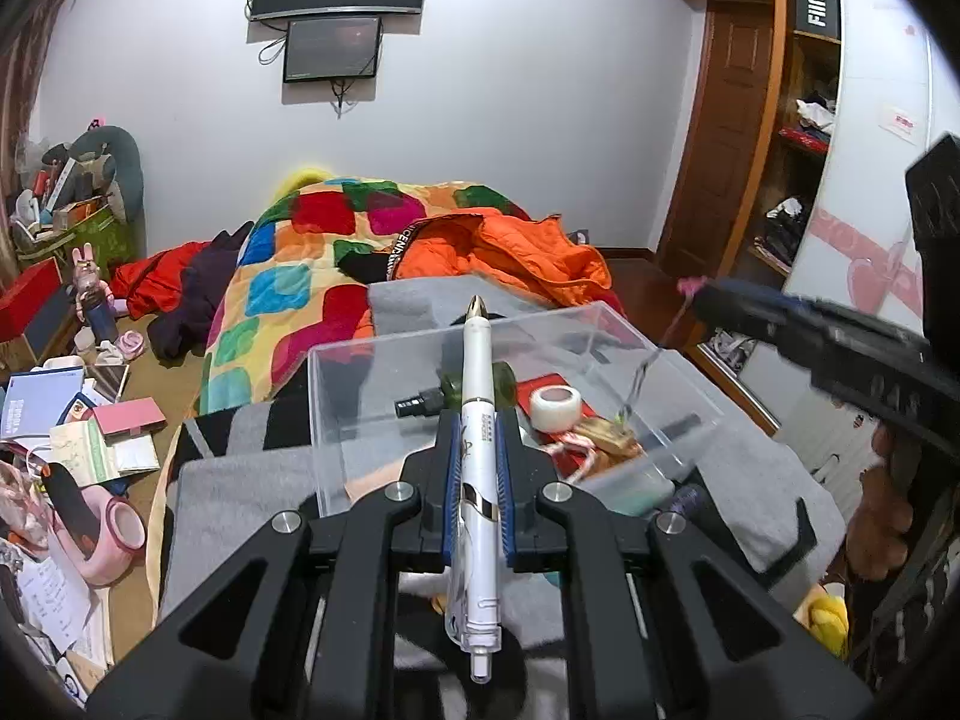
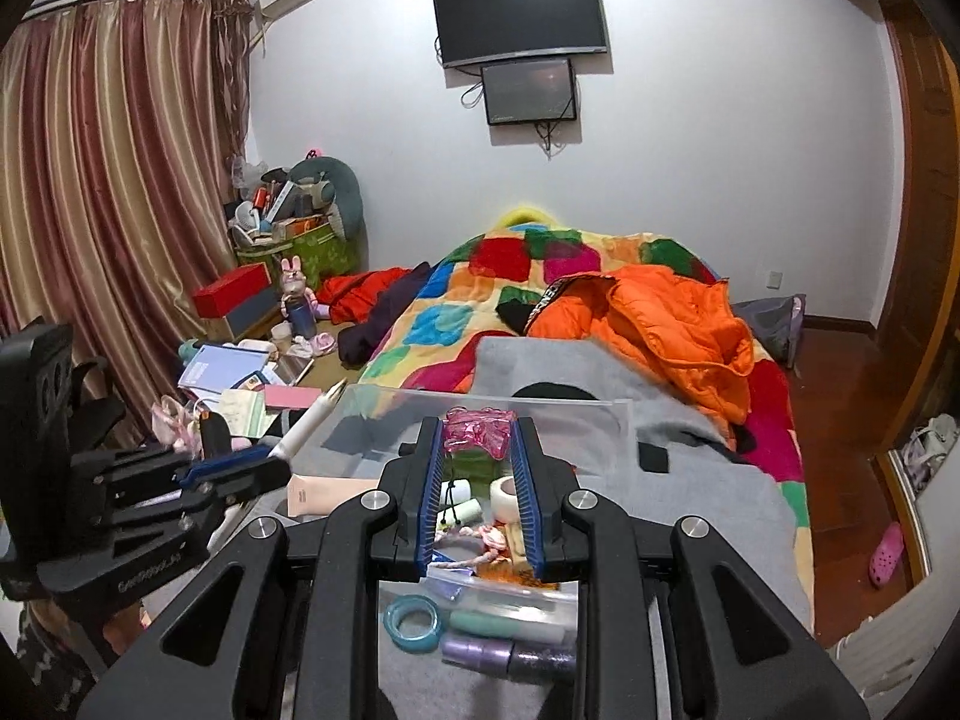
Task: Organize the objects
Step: 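Drop the white pen into the clear box with the left tool while the right drops the pink clip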
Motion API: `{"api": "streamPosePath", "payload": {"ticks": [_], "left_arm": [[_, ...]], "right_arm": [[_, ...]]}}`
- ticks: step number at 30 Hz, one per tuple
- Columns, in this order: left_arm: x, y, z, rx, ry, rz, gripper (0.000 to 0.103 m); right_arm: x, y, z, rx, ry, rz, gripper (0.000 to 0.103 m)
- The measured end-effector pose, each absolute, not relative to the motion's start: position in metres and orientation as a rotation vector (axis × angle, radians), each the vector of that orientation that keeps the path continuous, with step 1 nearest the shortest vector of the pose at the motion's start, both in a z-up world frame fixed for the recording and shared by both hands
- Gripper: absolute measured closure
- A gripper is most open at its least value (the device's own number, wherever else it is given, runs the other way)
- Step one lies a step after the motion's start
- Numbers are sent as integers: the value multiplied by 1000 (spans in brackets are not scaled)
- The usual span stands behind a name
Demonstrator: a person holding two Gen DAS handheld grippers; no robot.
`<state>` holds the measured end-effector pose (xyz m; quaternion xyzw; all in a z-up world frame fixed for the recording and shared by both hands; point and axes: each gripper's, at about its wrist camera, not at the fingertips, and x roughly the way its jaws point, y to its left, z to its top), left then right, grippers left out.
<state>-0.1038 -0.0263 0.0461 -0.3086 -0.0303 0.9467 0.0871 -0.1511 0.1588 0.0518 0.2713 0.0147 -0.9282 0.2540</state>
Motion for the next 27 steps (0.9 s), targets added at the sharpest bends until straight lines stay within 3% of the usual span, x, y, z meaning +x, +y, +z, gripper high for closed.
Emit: {"api": "streamPosePath", "payload": {"ticks": [24, 26, 27], "left_arm": [[-167, 1, -5, -1117, -53, 2700, 93], [-166, 1, -3, -1112, -44, 2705, 93], [-164, 1, -2, -1107, -45, 2706, 92]], "right_arm": [[-208, 151, -33, 1042, 144, -2477, 82], [-207, 150, -33, 1044, 167, -2483, 79], [-207, 149, -32, 1044, 175, -2486, 73]]}}
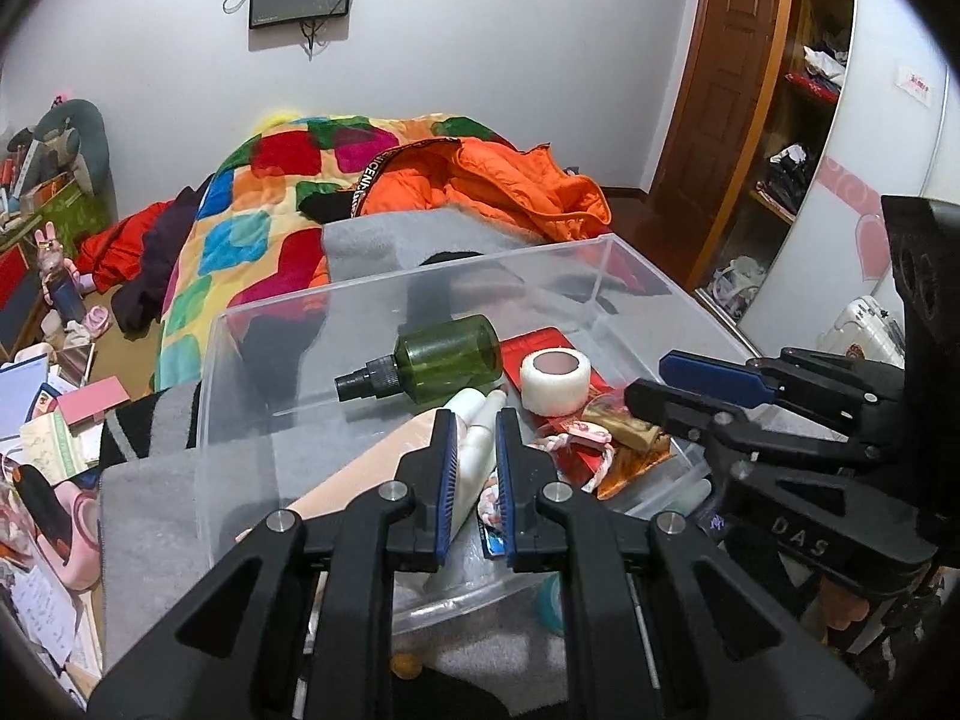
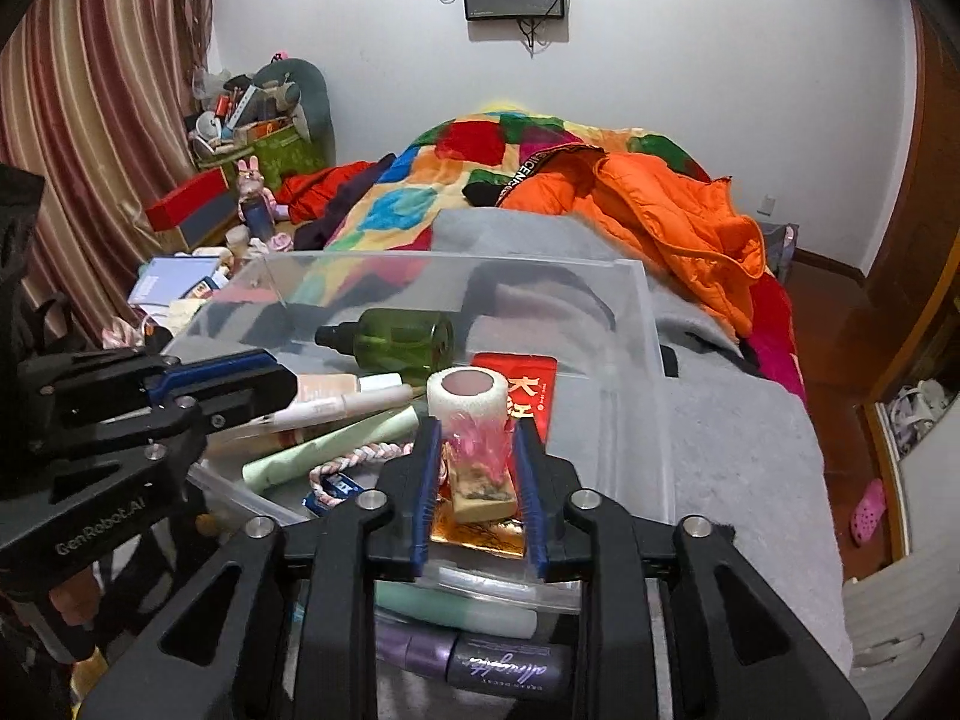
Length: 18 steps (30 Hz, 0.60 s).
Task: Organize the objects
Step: 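Drop the white pen into the clear box with the left tool while the right drops the pink clip, then grasp the small brown bead with the left tool while the right approaches the purple-black spray bottle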
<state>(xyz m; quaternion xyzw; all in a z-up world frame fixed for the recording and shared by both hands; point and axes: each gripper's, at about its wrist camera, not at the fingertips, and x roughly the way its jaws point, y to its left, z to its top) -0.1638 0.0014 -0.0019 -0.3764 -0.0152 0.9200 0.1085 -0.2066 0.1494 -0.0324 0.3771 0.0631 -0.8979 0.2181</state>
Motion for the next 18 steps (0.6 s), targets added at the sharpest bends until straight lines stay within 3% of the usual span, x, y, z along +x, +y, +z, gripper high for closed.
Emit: {"api": "streamPosePath", "payload": {"ticks": [3, 9, 14, 18], "left_arm": [[-160, 0, 3, -1095, -55, 2709, 90], [-143, -4, 18, -1034, -56, 2748, 74], [-126, -7, 30, -984, -41, 2792, 51], [-110, -9, 38, -952, -30, 2820, 43]], "right_arm": [[-200, 150, -28, 1012, 188, -2508, 63], [-185, 154, -15, 965, 211, -2549, 48], [-173, 161, -5, 937, 201, -2576, 35], [-163, 166, 1, 910, 212, -2601, 30]]}}
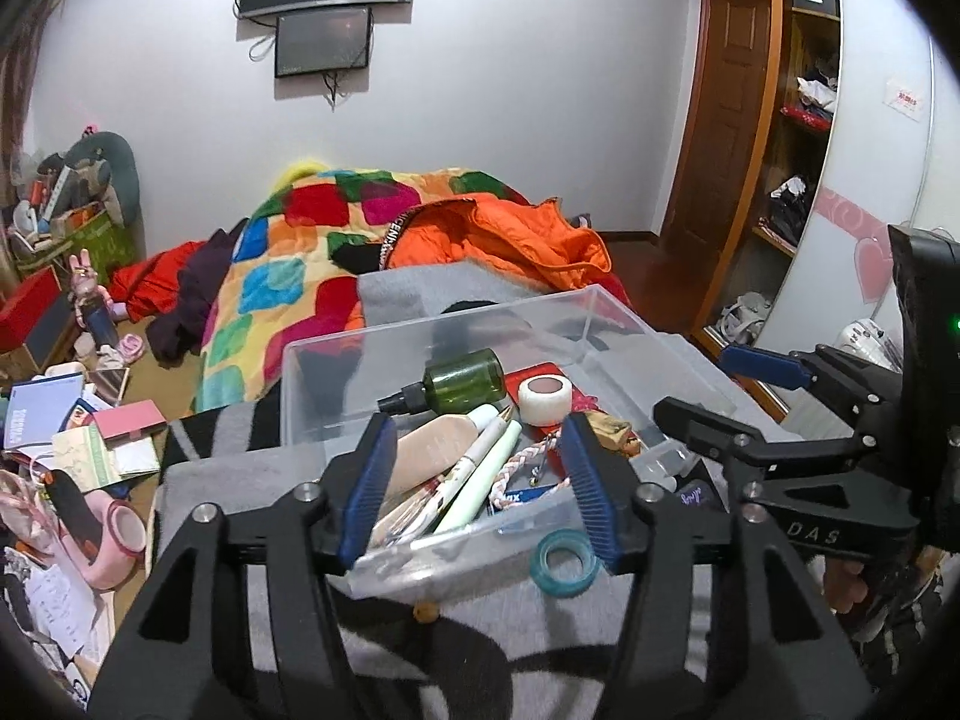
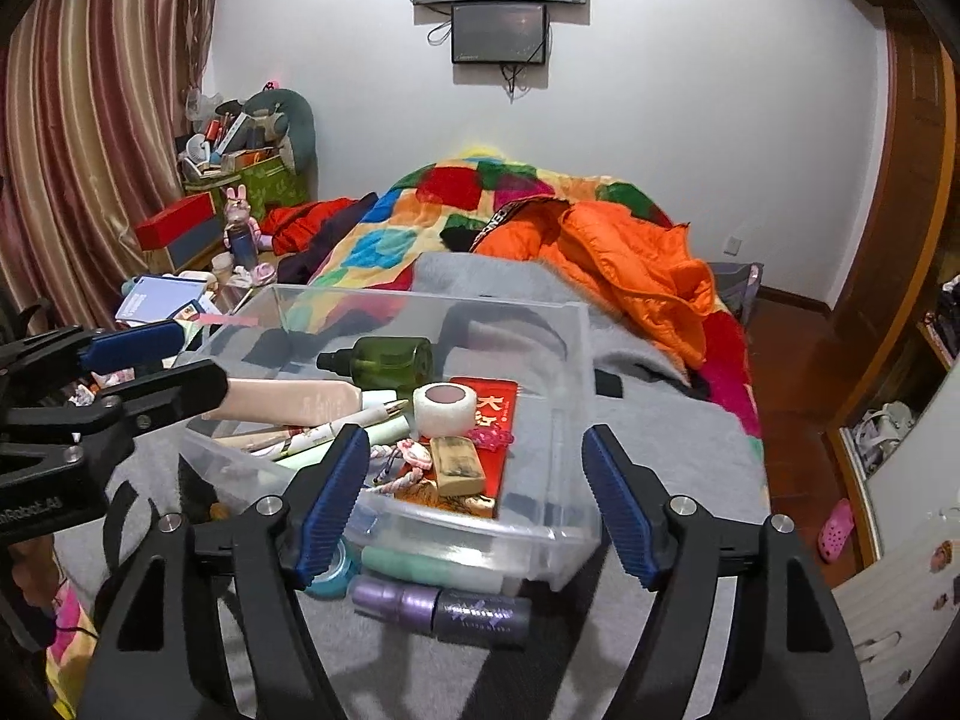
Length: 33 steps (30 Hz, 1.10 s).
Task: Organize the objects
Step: 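Grasp the small brown bead with the left tool while the right approaches the purple-black spray bottle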
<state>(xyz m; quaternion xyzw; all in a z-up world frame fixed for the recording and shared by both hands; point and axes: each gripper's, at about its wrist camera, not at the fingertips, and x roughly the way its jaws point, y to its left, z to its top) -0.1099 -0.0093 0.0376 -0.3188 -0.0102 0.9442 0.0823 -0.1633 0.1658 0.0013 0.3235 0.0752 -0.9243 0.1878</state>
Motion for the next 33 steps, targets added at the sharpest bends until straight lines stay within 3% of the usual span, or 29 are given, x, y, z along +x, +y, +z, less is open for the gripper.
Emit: {"api": "streamPosePath", "payload": {"ticks": [3, 12, 22, 24, 28, 33], "left_arm": [[-99, -13, 40, -942, -33, 2838, 35], [-70, -29, 27, -975, -38, 2859, 30], [-65, -40, -26, -1149, -97, 2816, 30], [-68, -39, -36, -1180, -94, 2811, 31], [-77, -37, -48, -1229, -71, 2803, 42], [-88, -34, -59, -1273, -50, 2776, 45]], "right_arm": [[-154, 170, 6, 893, 216, -2621, 21], [-134, 181, 2, 906, 223, -2648, 19], [-128, 193, -38, 1077, 134, -2593, 16], [-128, 190, -48, 1115, 129, -2575, 16], [-130, 180, -62, 1156, 172, -2562, 16], [-131, 166, -67, 1162, 230, -2566, 14]]}}
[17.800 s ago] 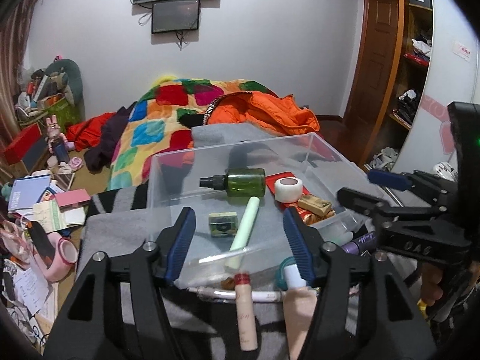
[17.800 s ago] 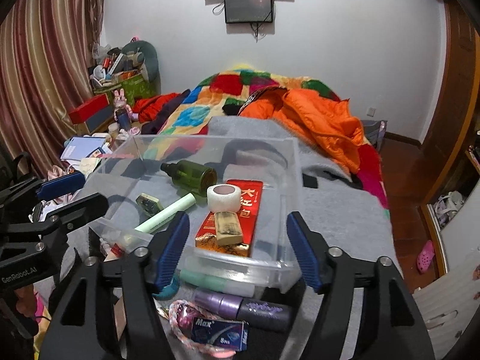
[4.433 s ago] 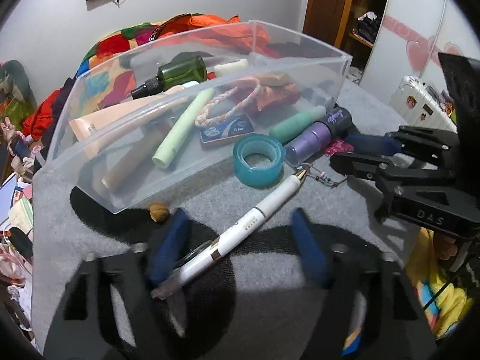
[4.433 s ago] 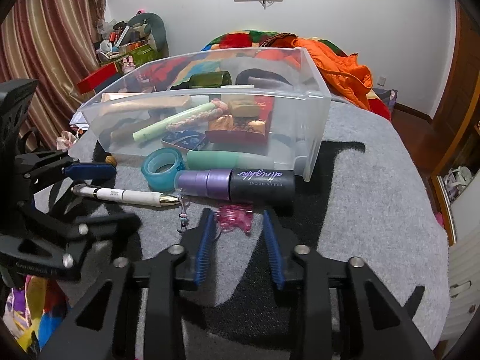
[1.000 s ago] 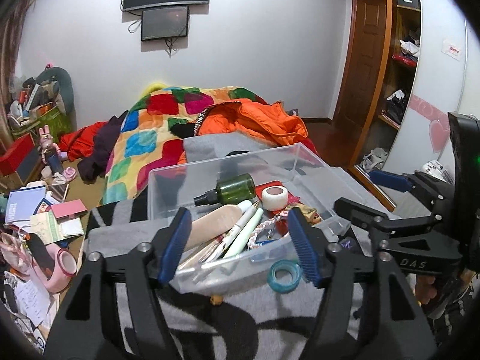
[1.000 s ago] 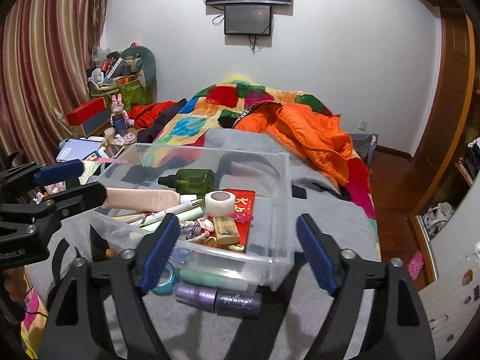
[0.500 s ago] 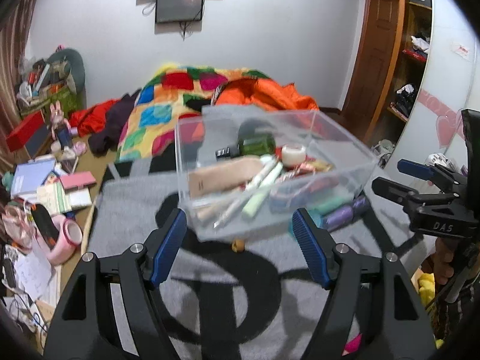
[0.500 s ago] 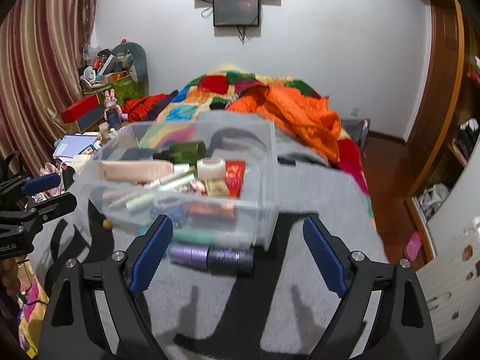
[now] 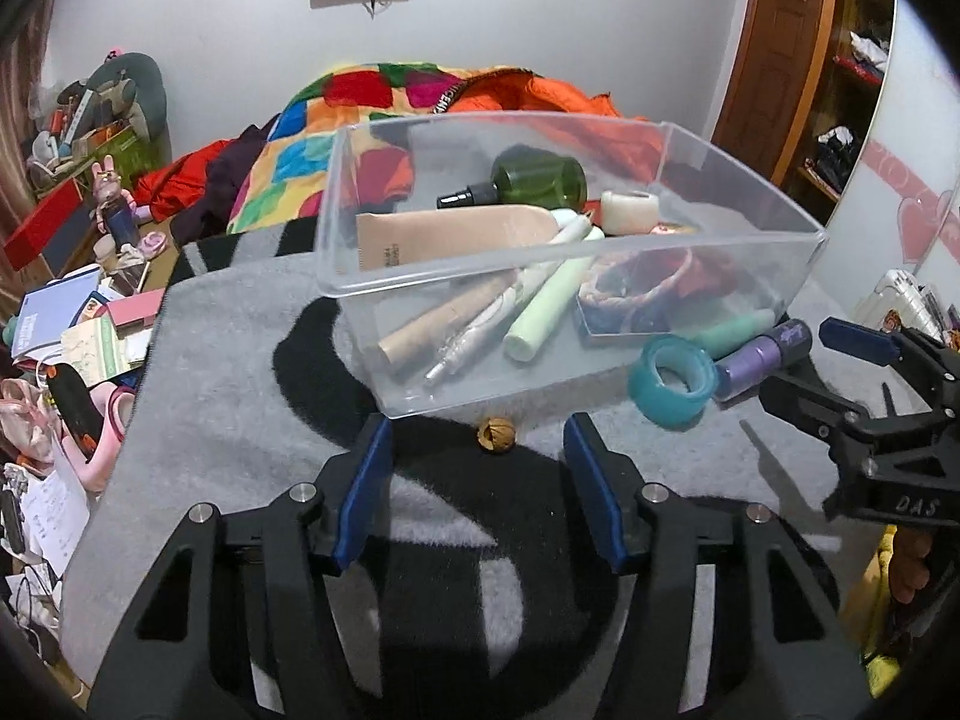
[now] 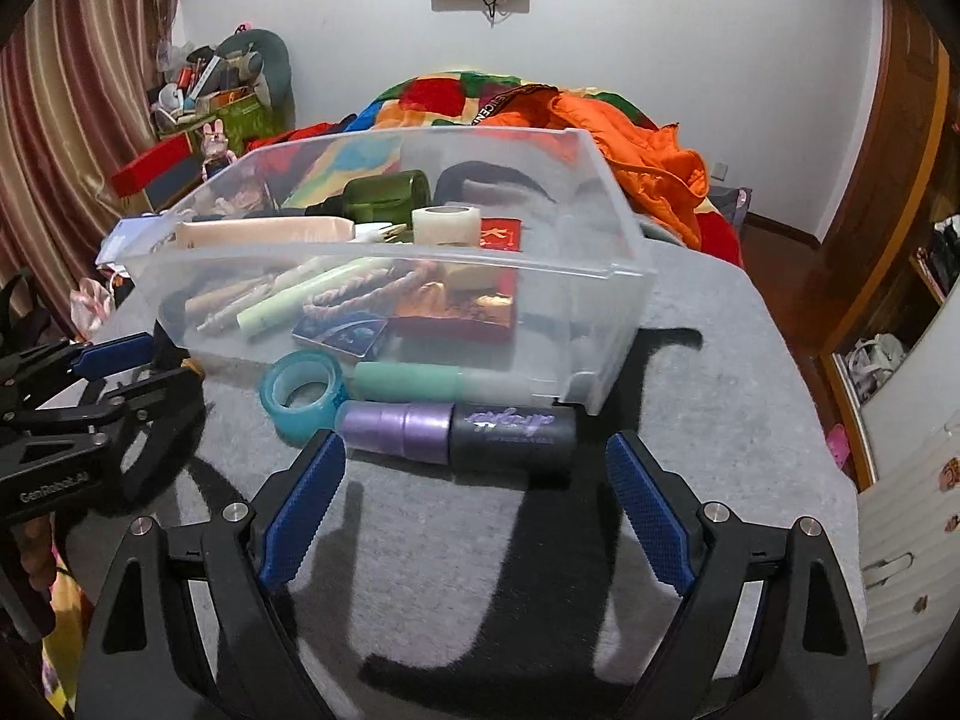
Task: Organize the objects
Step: 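Grasp the small brown bead with the left tool while the right approaches the purple-black spray bottle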
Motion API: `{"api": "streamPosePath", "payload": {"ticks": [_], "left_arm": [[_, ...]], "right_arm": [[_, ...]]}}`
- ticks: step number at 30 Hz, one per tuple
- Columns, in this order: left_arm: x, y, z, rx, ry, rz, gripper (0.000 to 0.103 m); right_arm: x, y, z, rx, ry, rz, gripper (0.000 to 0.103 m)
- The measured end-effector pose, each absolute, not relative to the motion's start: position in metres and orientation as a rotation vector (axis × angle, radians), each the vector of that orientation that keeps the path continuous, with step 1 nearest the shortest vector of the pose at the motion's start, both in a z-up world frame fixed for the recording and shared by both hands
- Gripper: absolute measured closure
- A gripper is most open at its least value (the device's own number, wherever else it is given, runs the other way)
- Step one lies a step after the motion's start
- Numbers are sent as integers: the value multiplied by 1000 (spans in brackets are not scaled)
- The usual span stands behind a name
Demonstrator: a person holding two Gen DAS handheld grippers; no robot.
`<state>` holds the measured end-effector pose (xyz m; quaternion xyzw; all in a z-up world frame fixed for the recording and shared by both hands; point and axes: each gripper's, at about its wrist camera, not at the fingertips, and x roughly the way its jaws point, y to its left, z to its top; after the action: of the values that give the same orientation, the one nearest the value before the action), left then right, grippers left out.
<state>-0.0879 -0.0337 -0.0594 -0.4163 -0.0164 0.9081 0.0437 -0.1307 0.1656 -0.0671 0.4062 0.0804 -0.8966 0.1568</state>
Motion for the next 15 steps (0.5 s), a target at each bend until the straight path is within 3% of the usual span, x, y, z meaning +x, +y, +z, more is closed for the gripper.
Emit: {"api": "streamPosePath", "payload": {"ticks": [5, 6, 8, 15], "left_arm": [[-95, -32, -65, -1298, -45, 2772, 62], [-95, -33, -65, -1295, -68, 2775, 64], [-95, -35, -65, -1283, -93, 2783, 76], [-92, -31, -66, -1267, -92, 2785, 90]], "right_arm": [[-133, 161, -68, 1168, 225, -2585, 1], [-134, 160, -69, 1169, 223, -2588, 1], [-136, 159, -70, 1181, 223, -2584, 1], [-146, 157, -82, 1248, 228, -2591, 1]]}}
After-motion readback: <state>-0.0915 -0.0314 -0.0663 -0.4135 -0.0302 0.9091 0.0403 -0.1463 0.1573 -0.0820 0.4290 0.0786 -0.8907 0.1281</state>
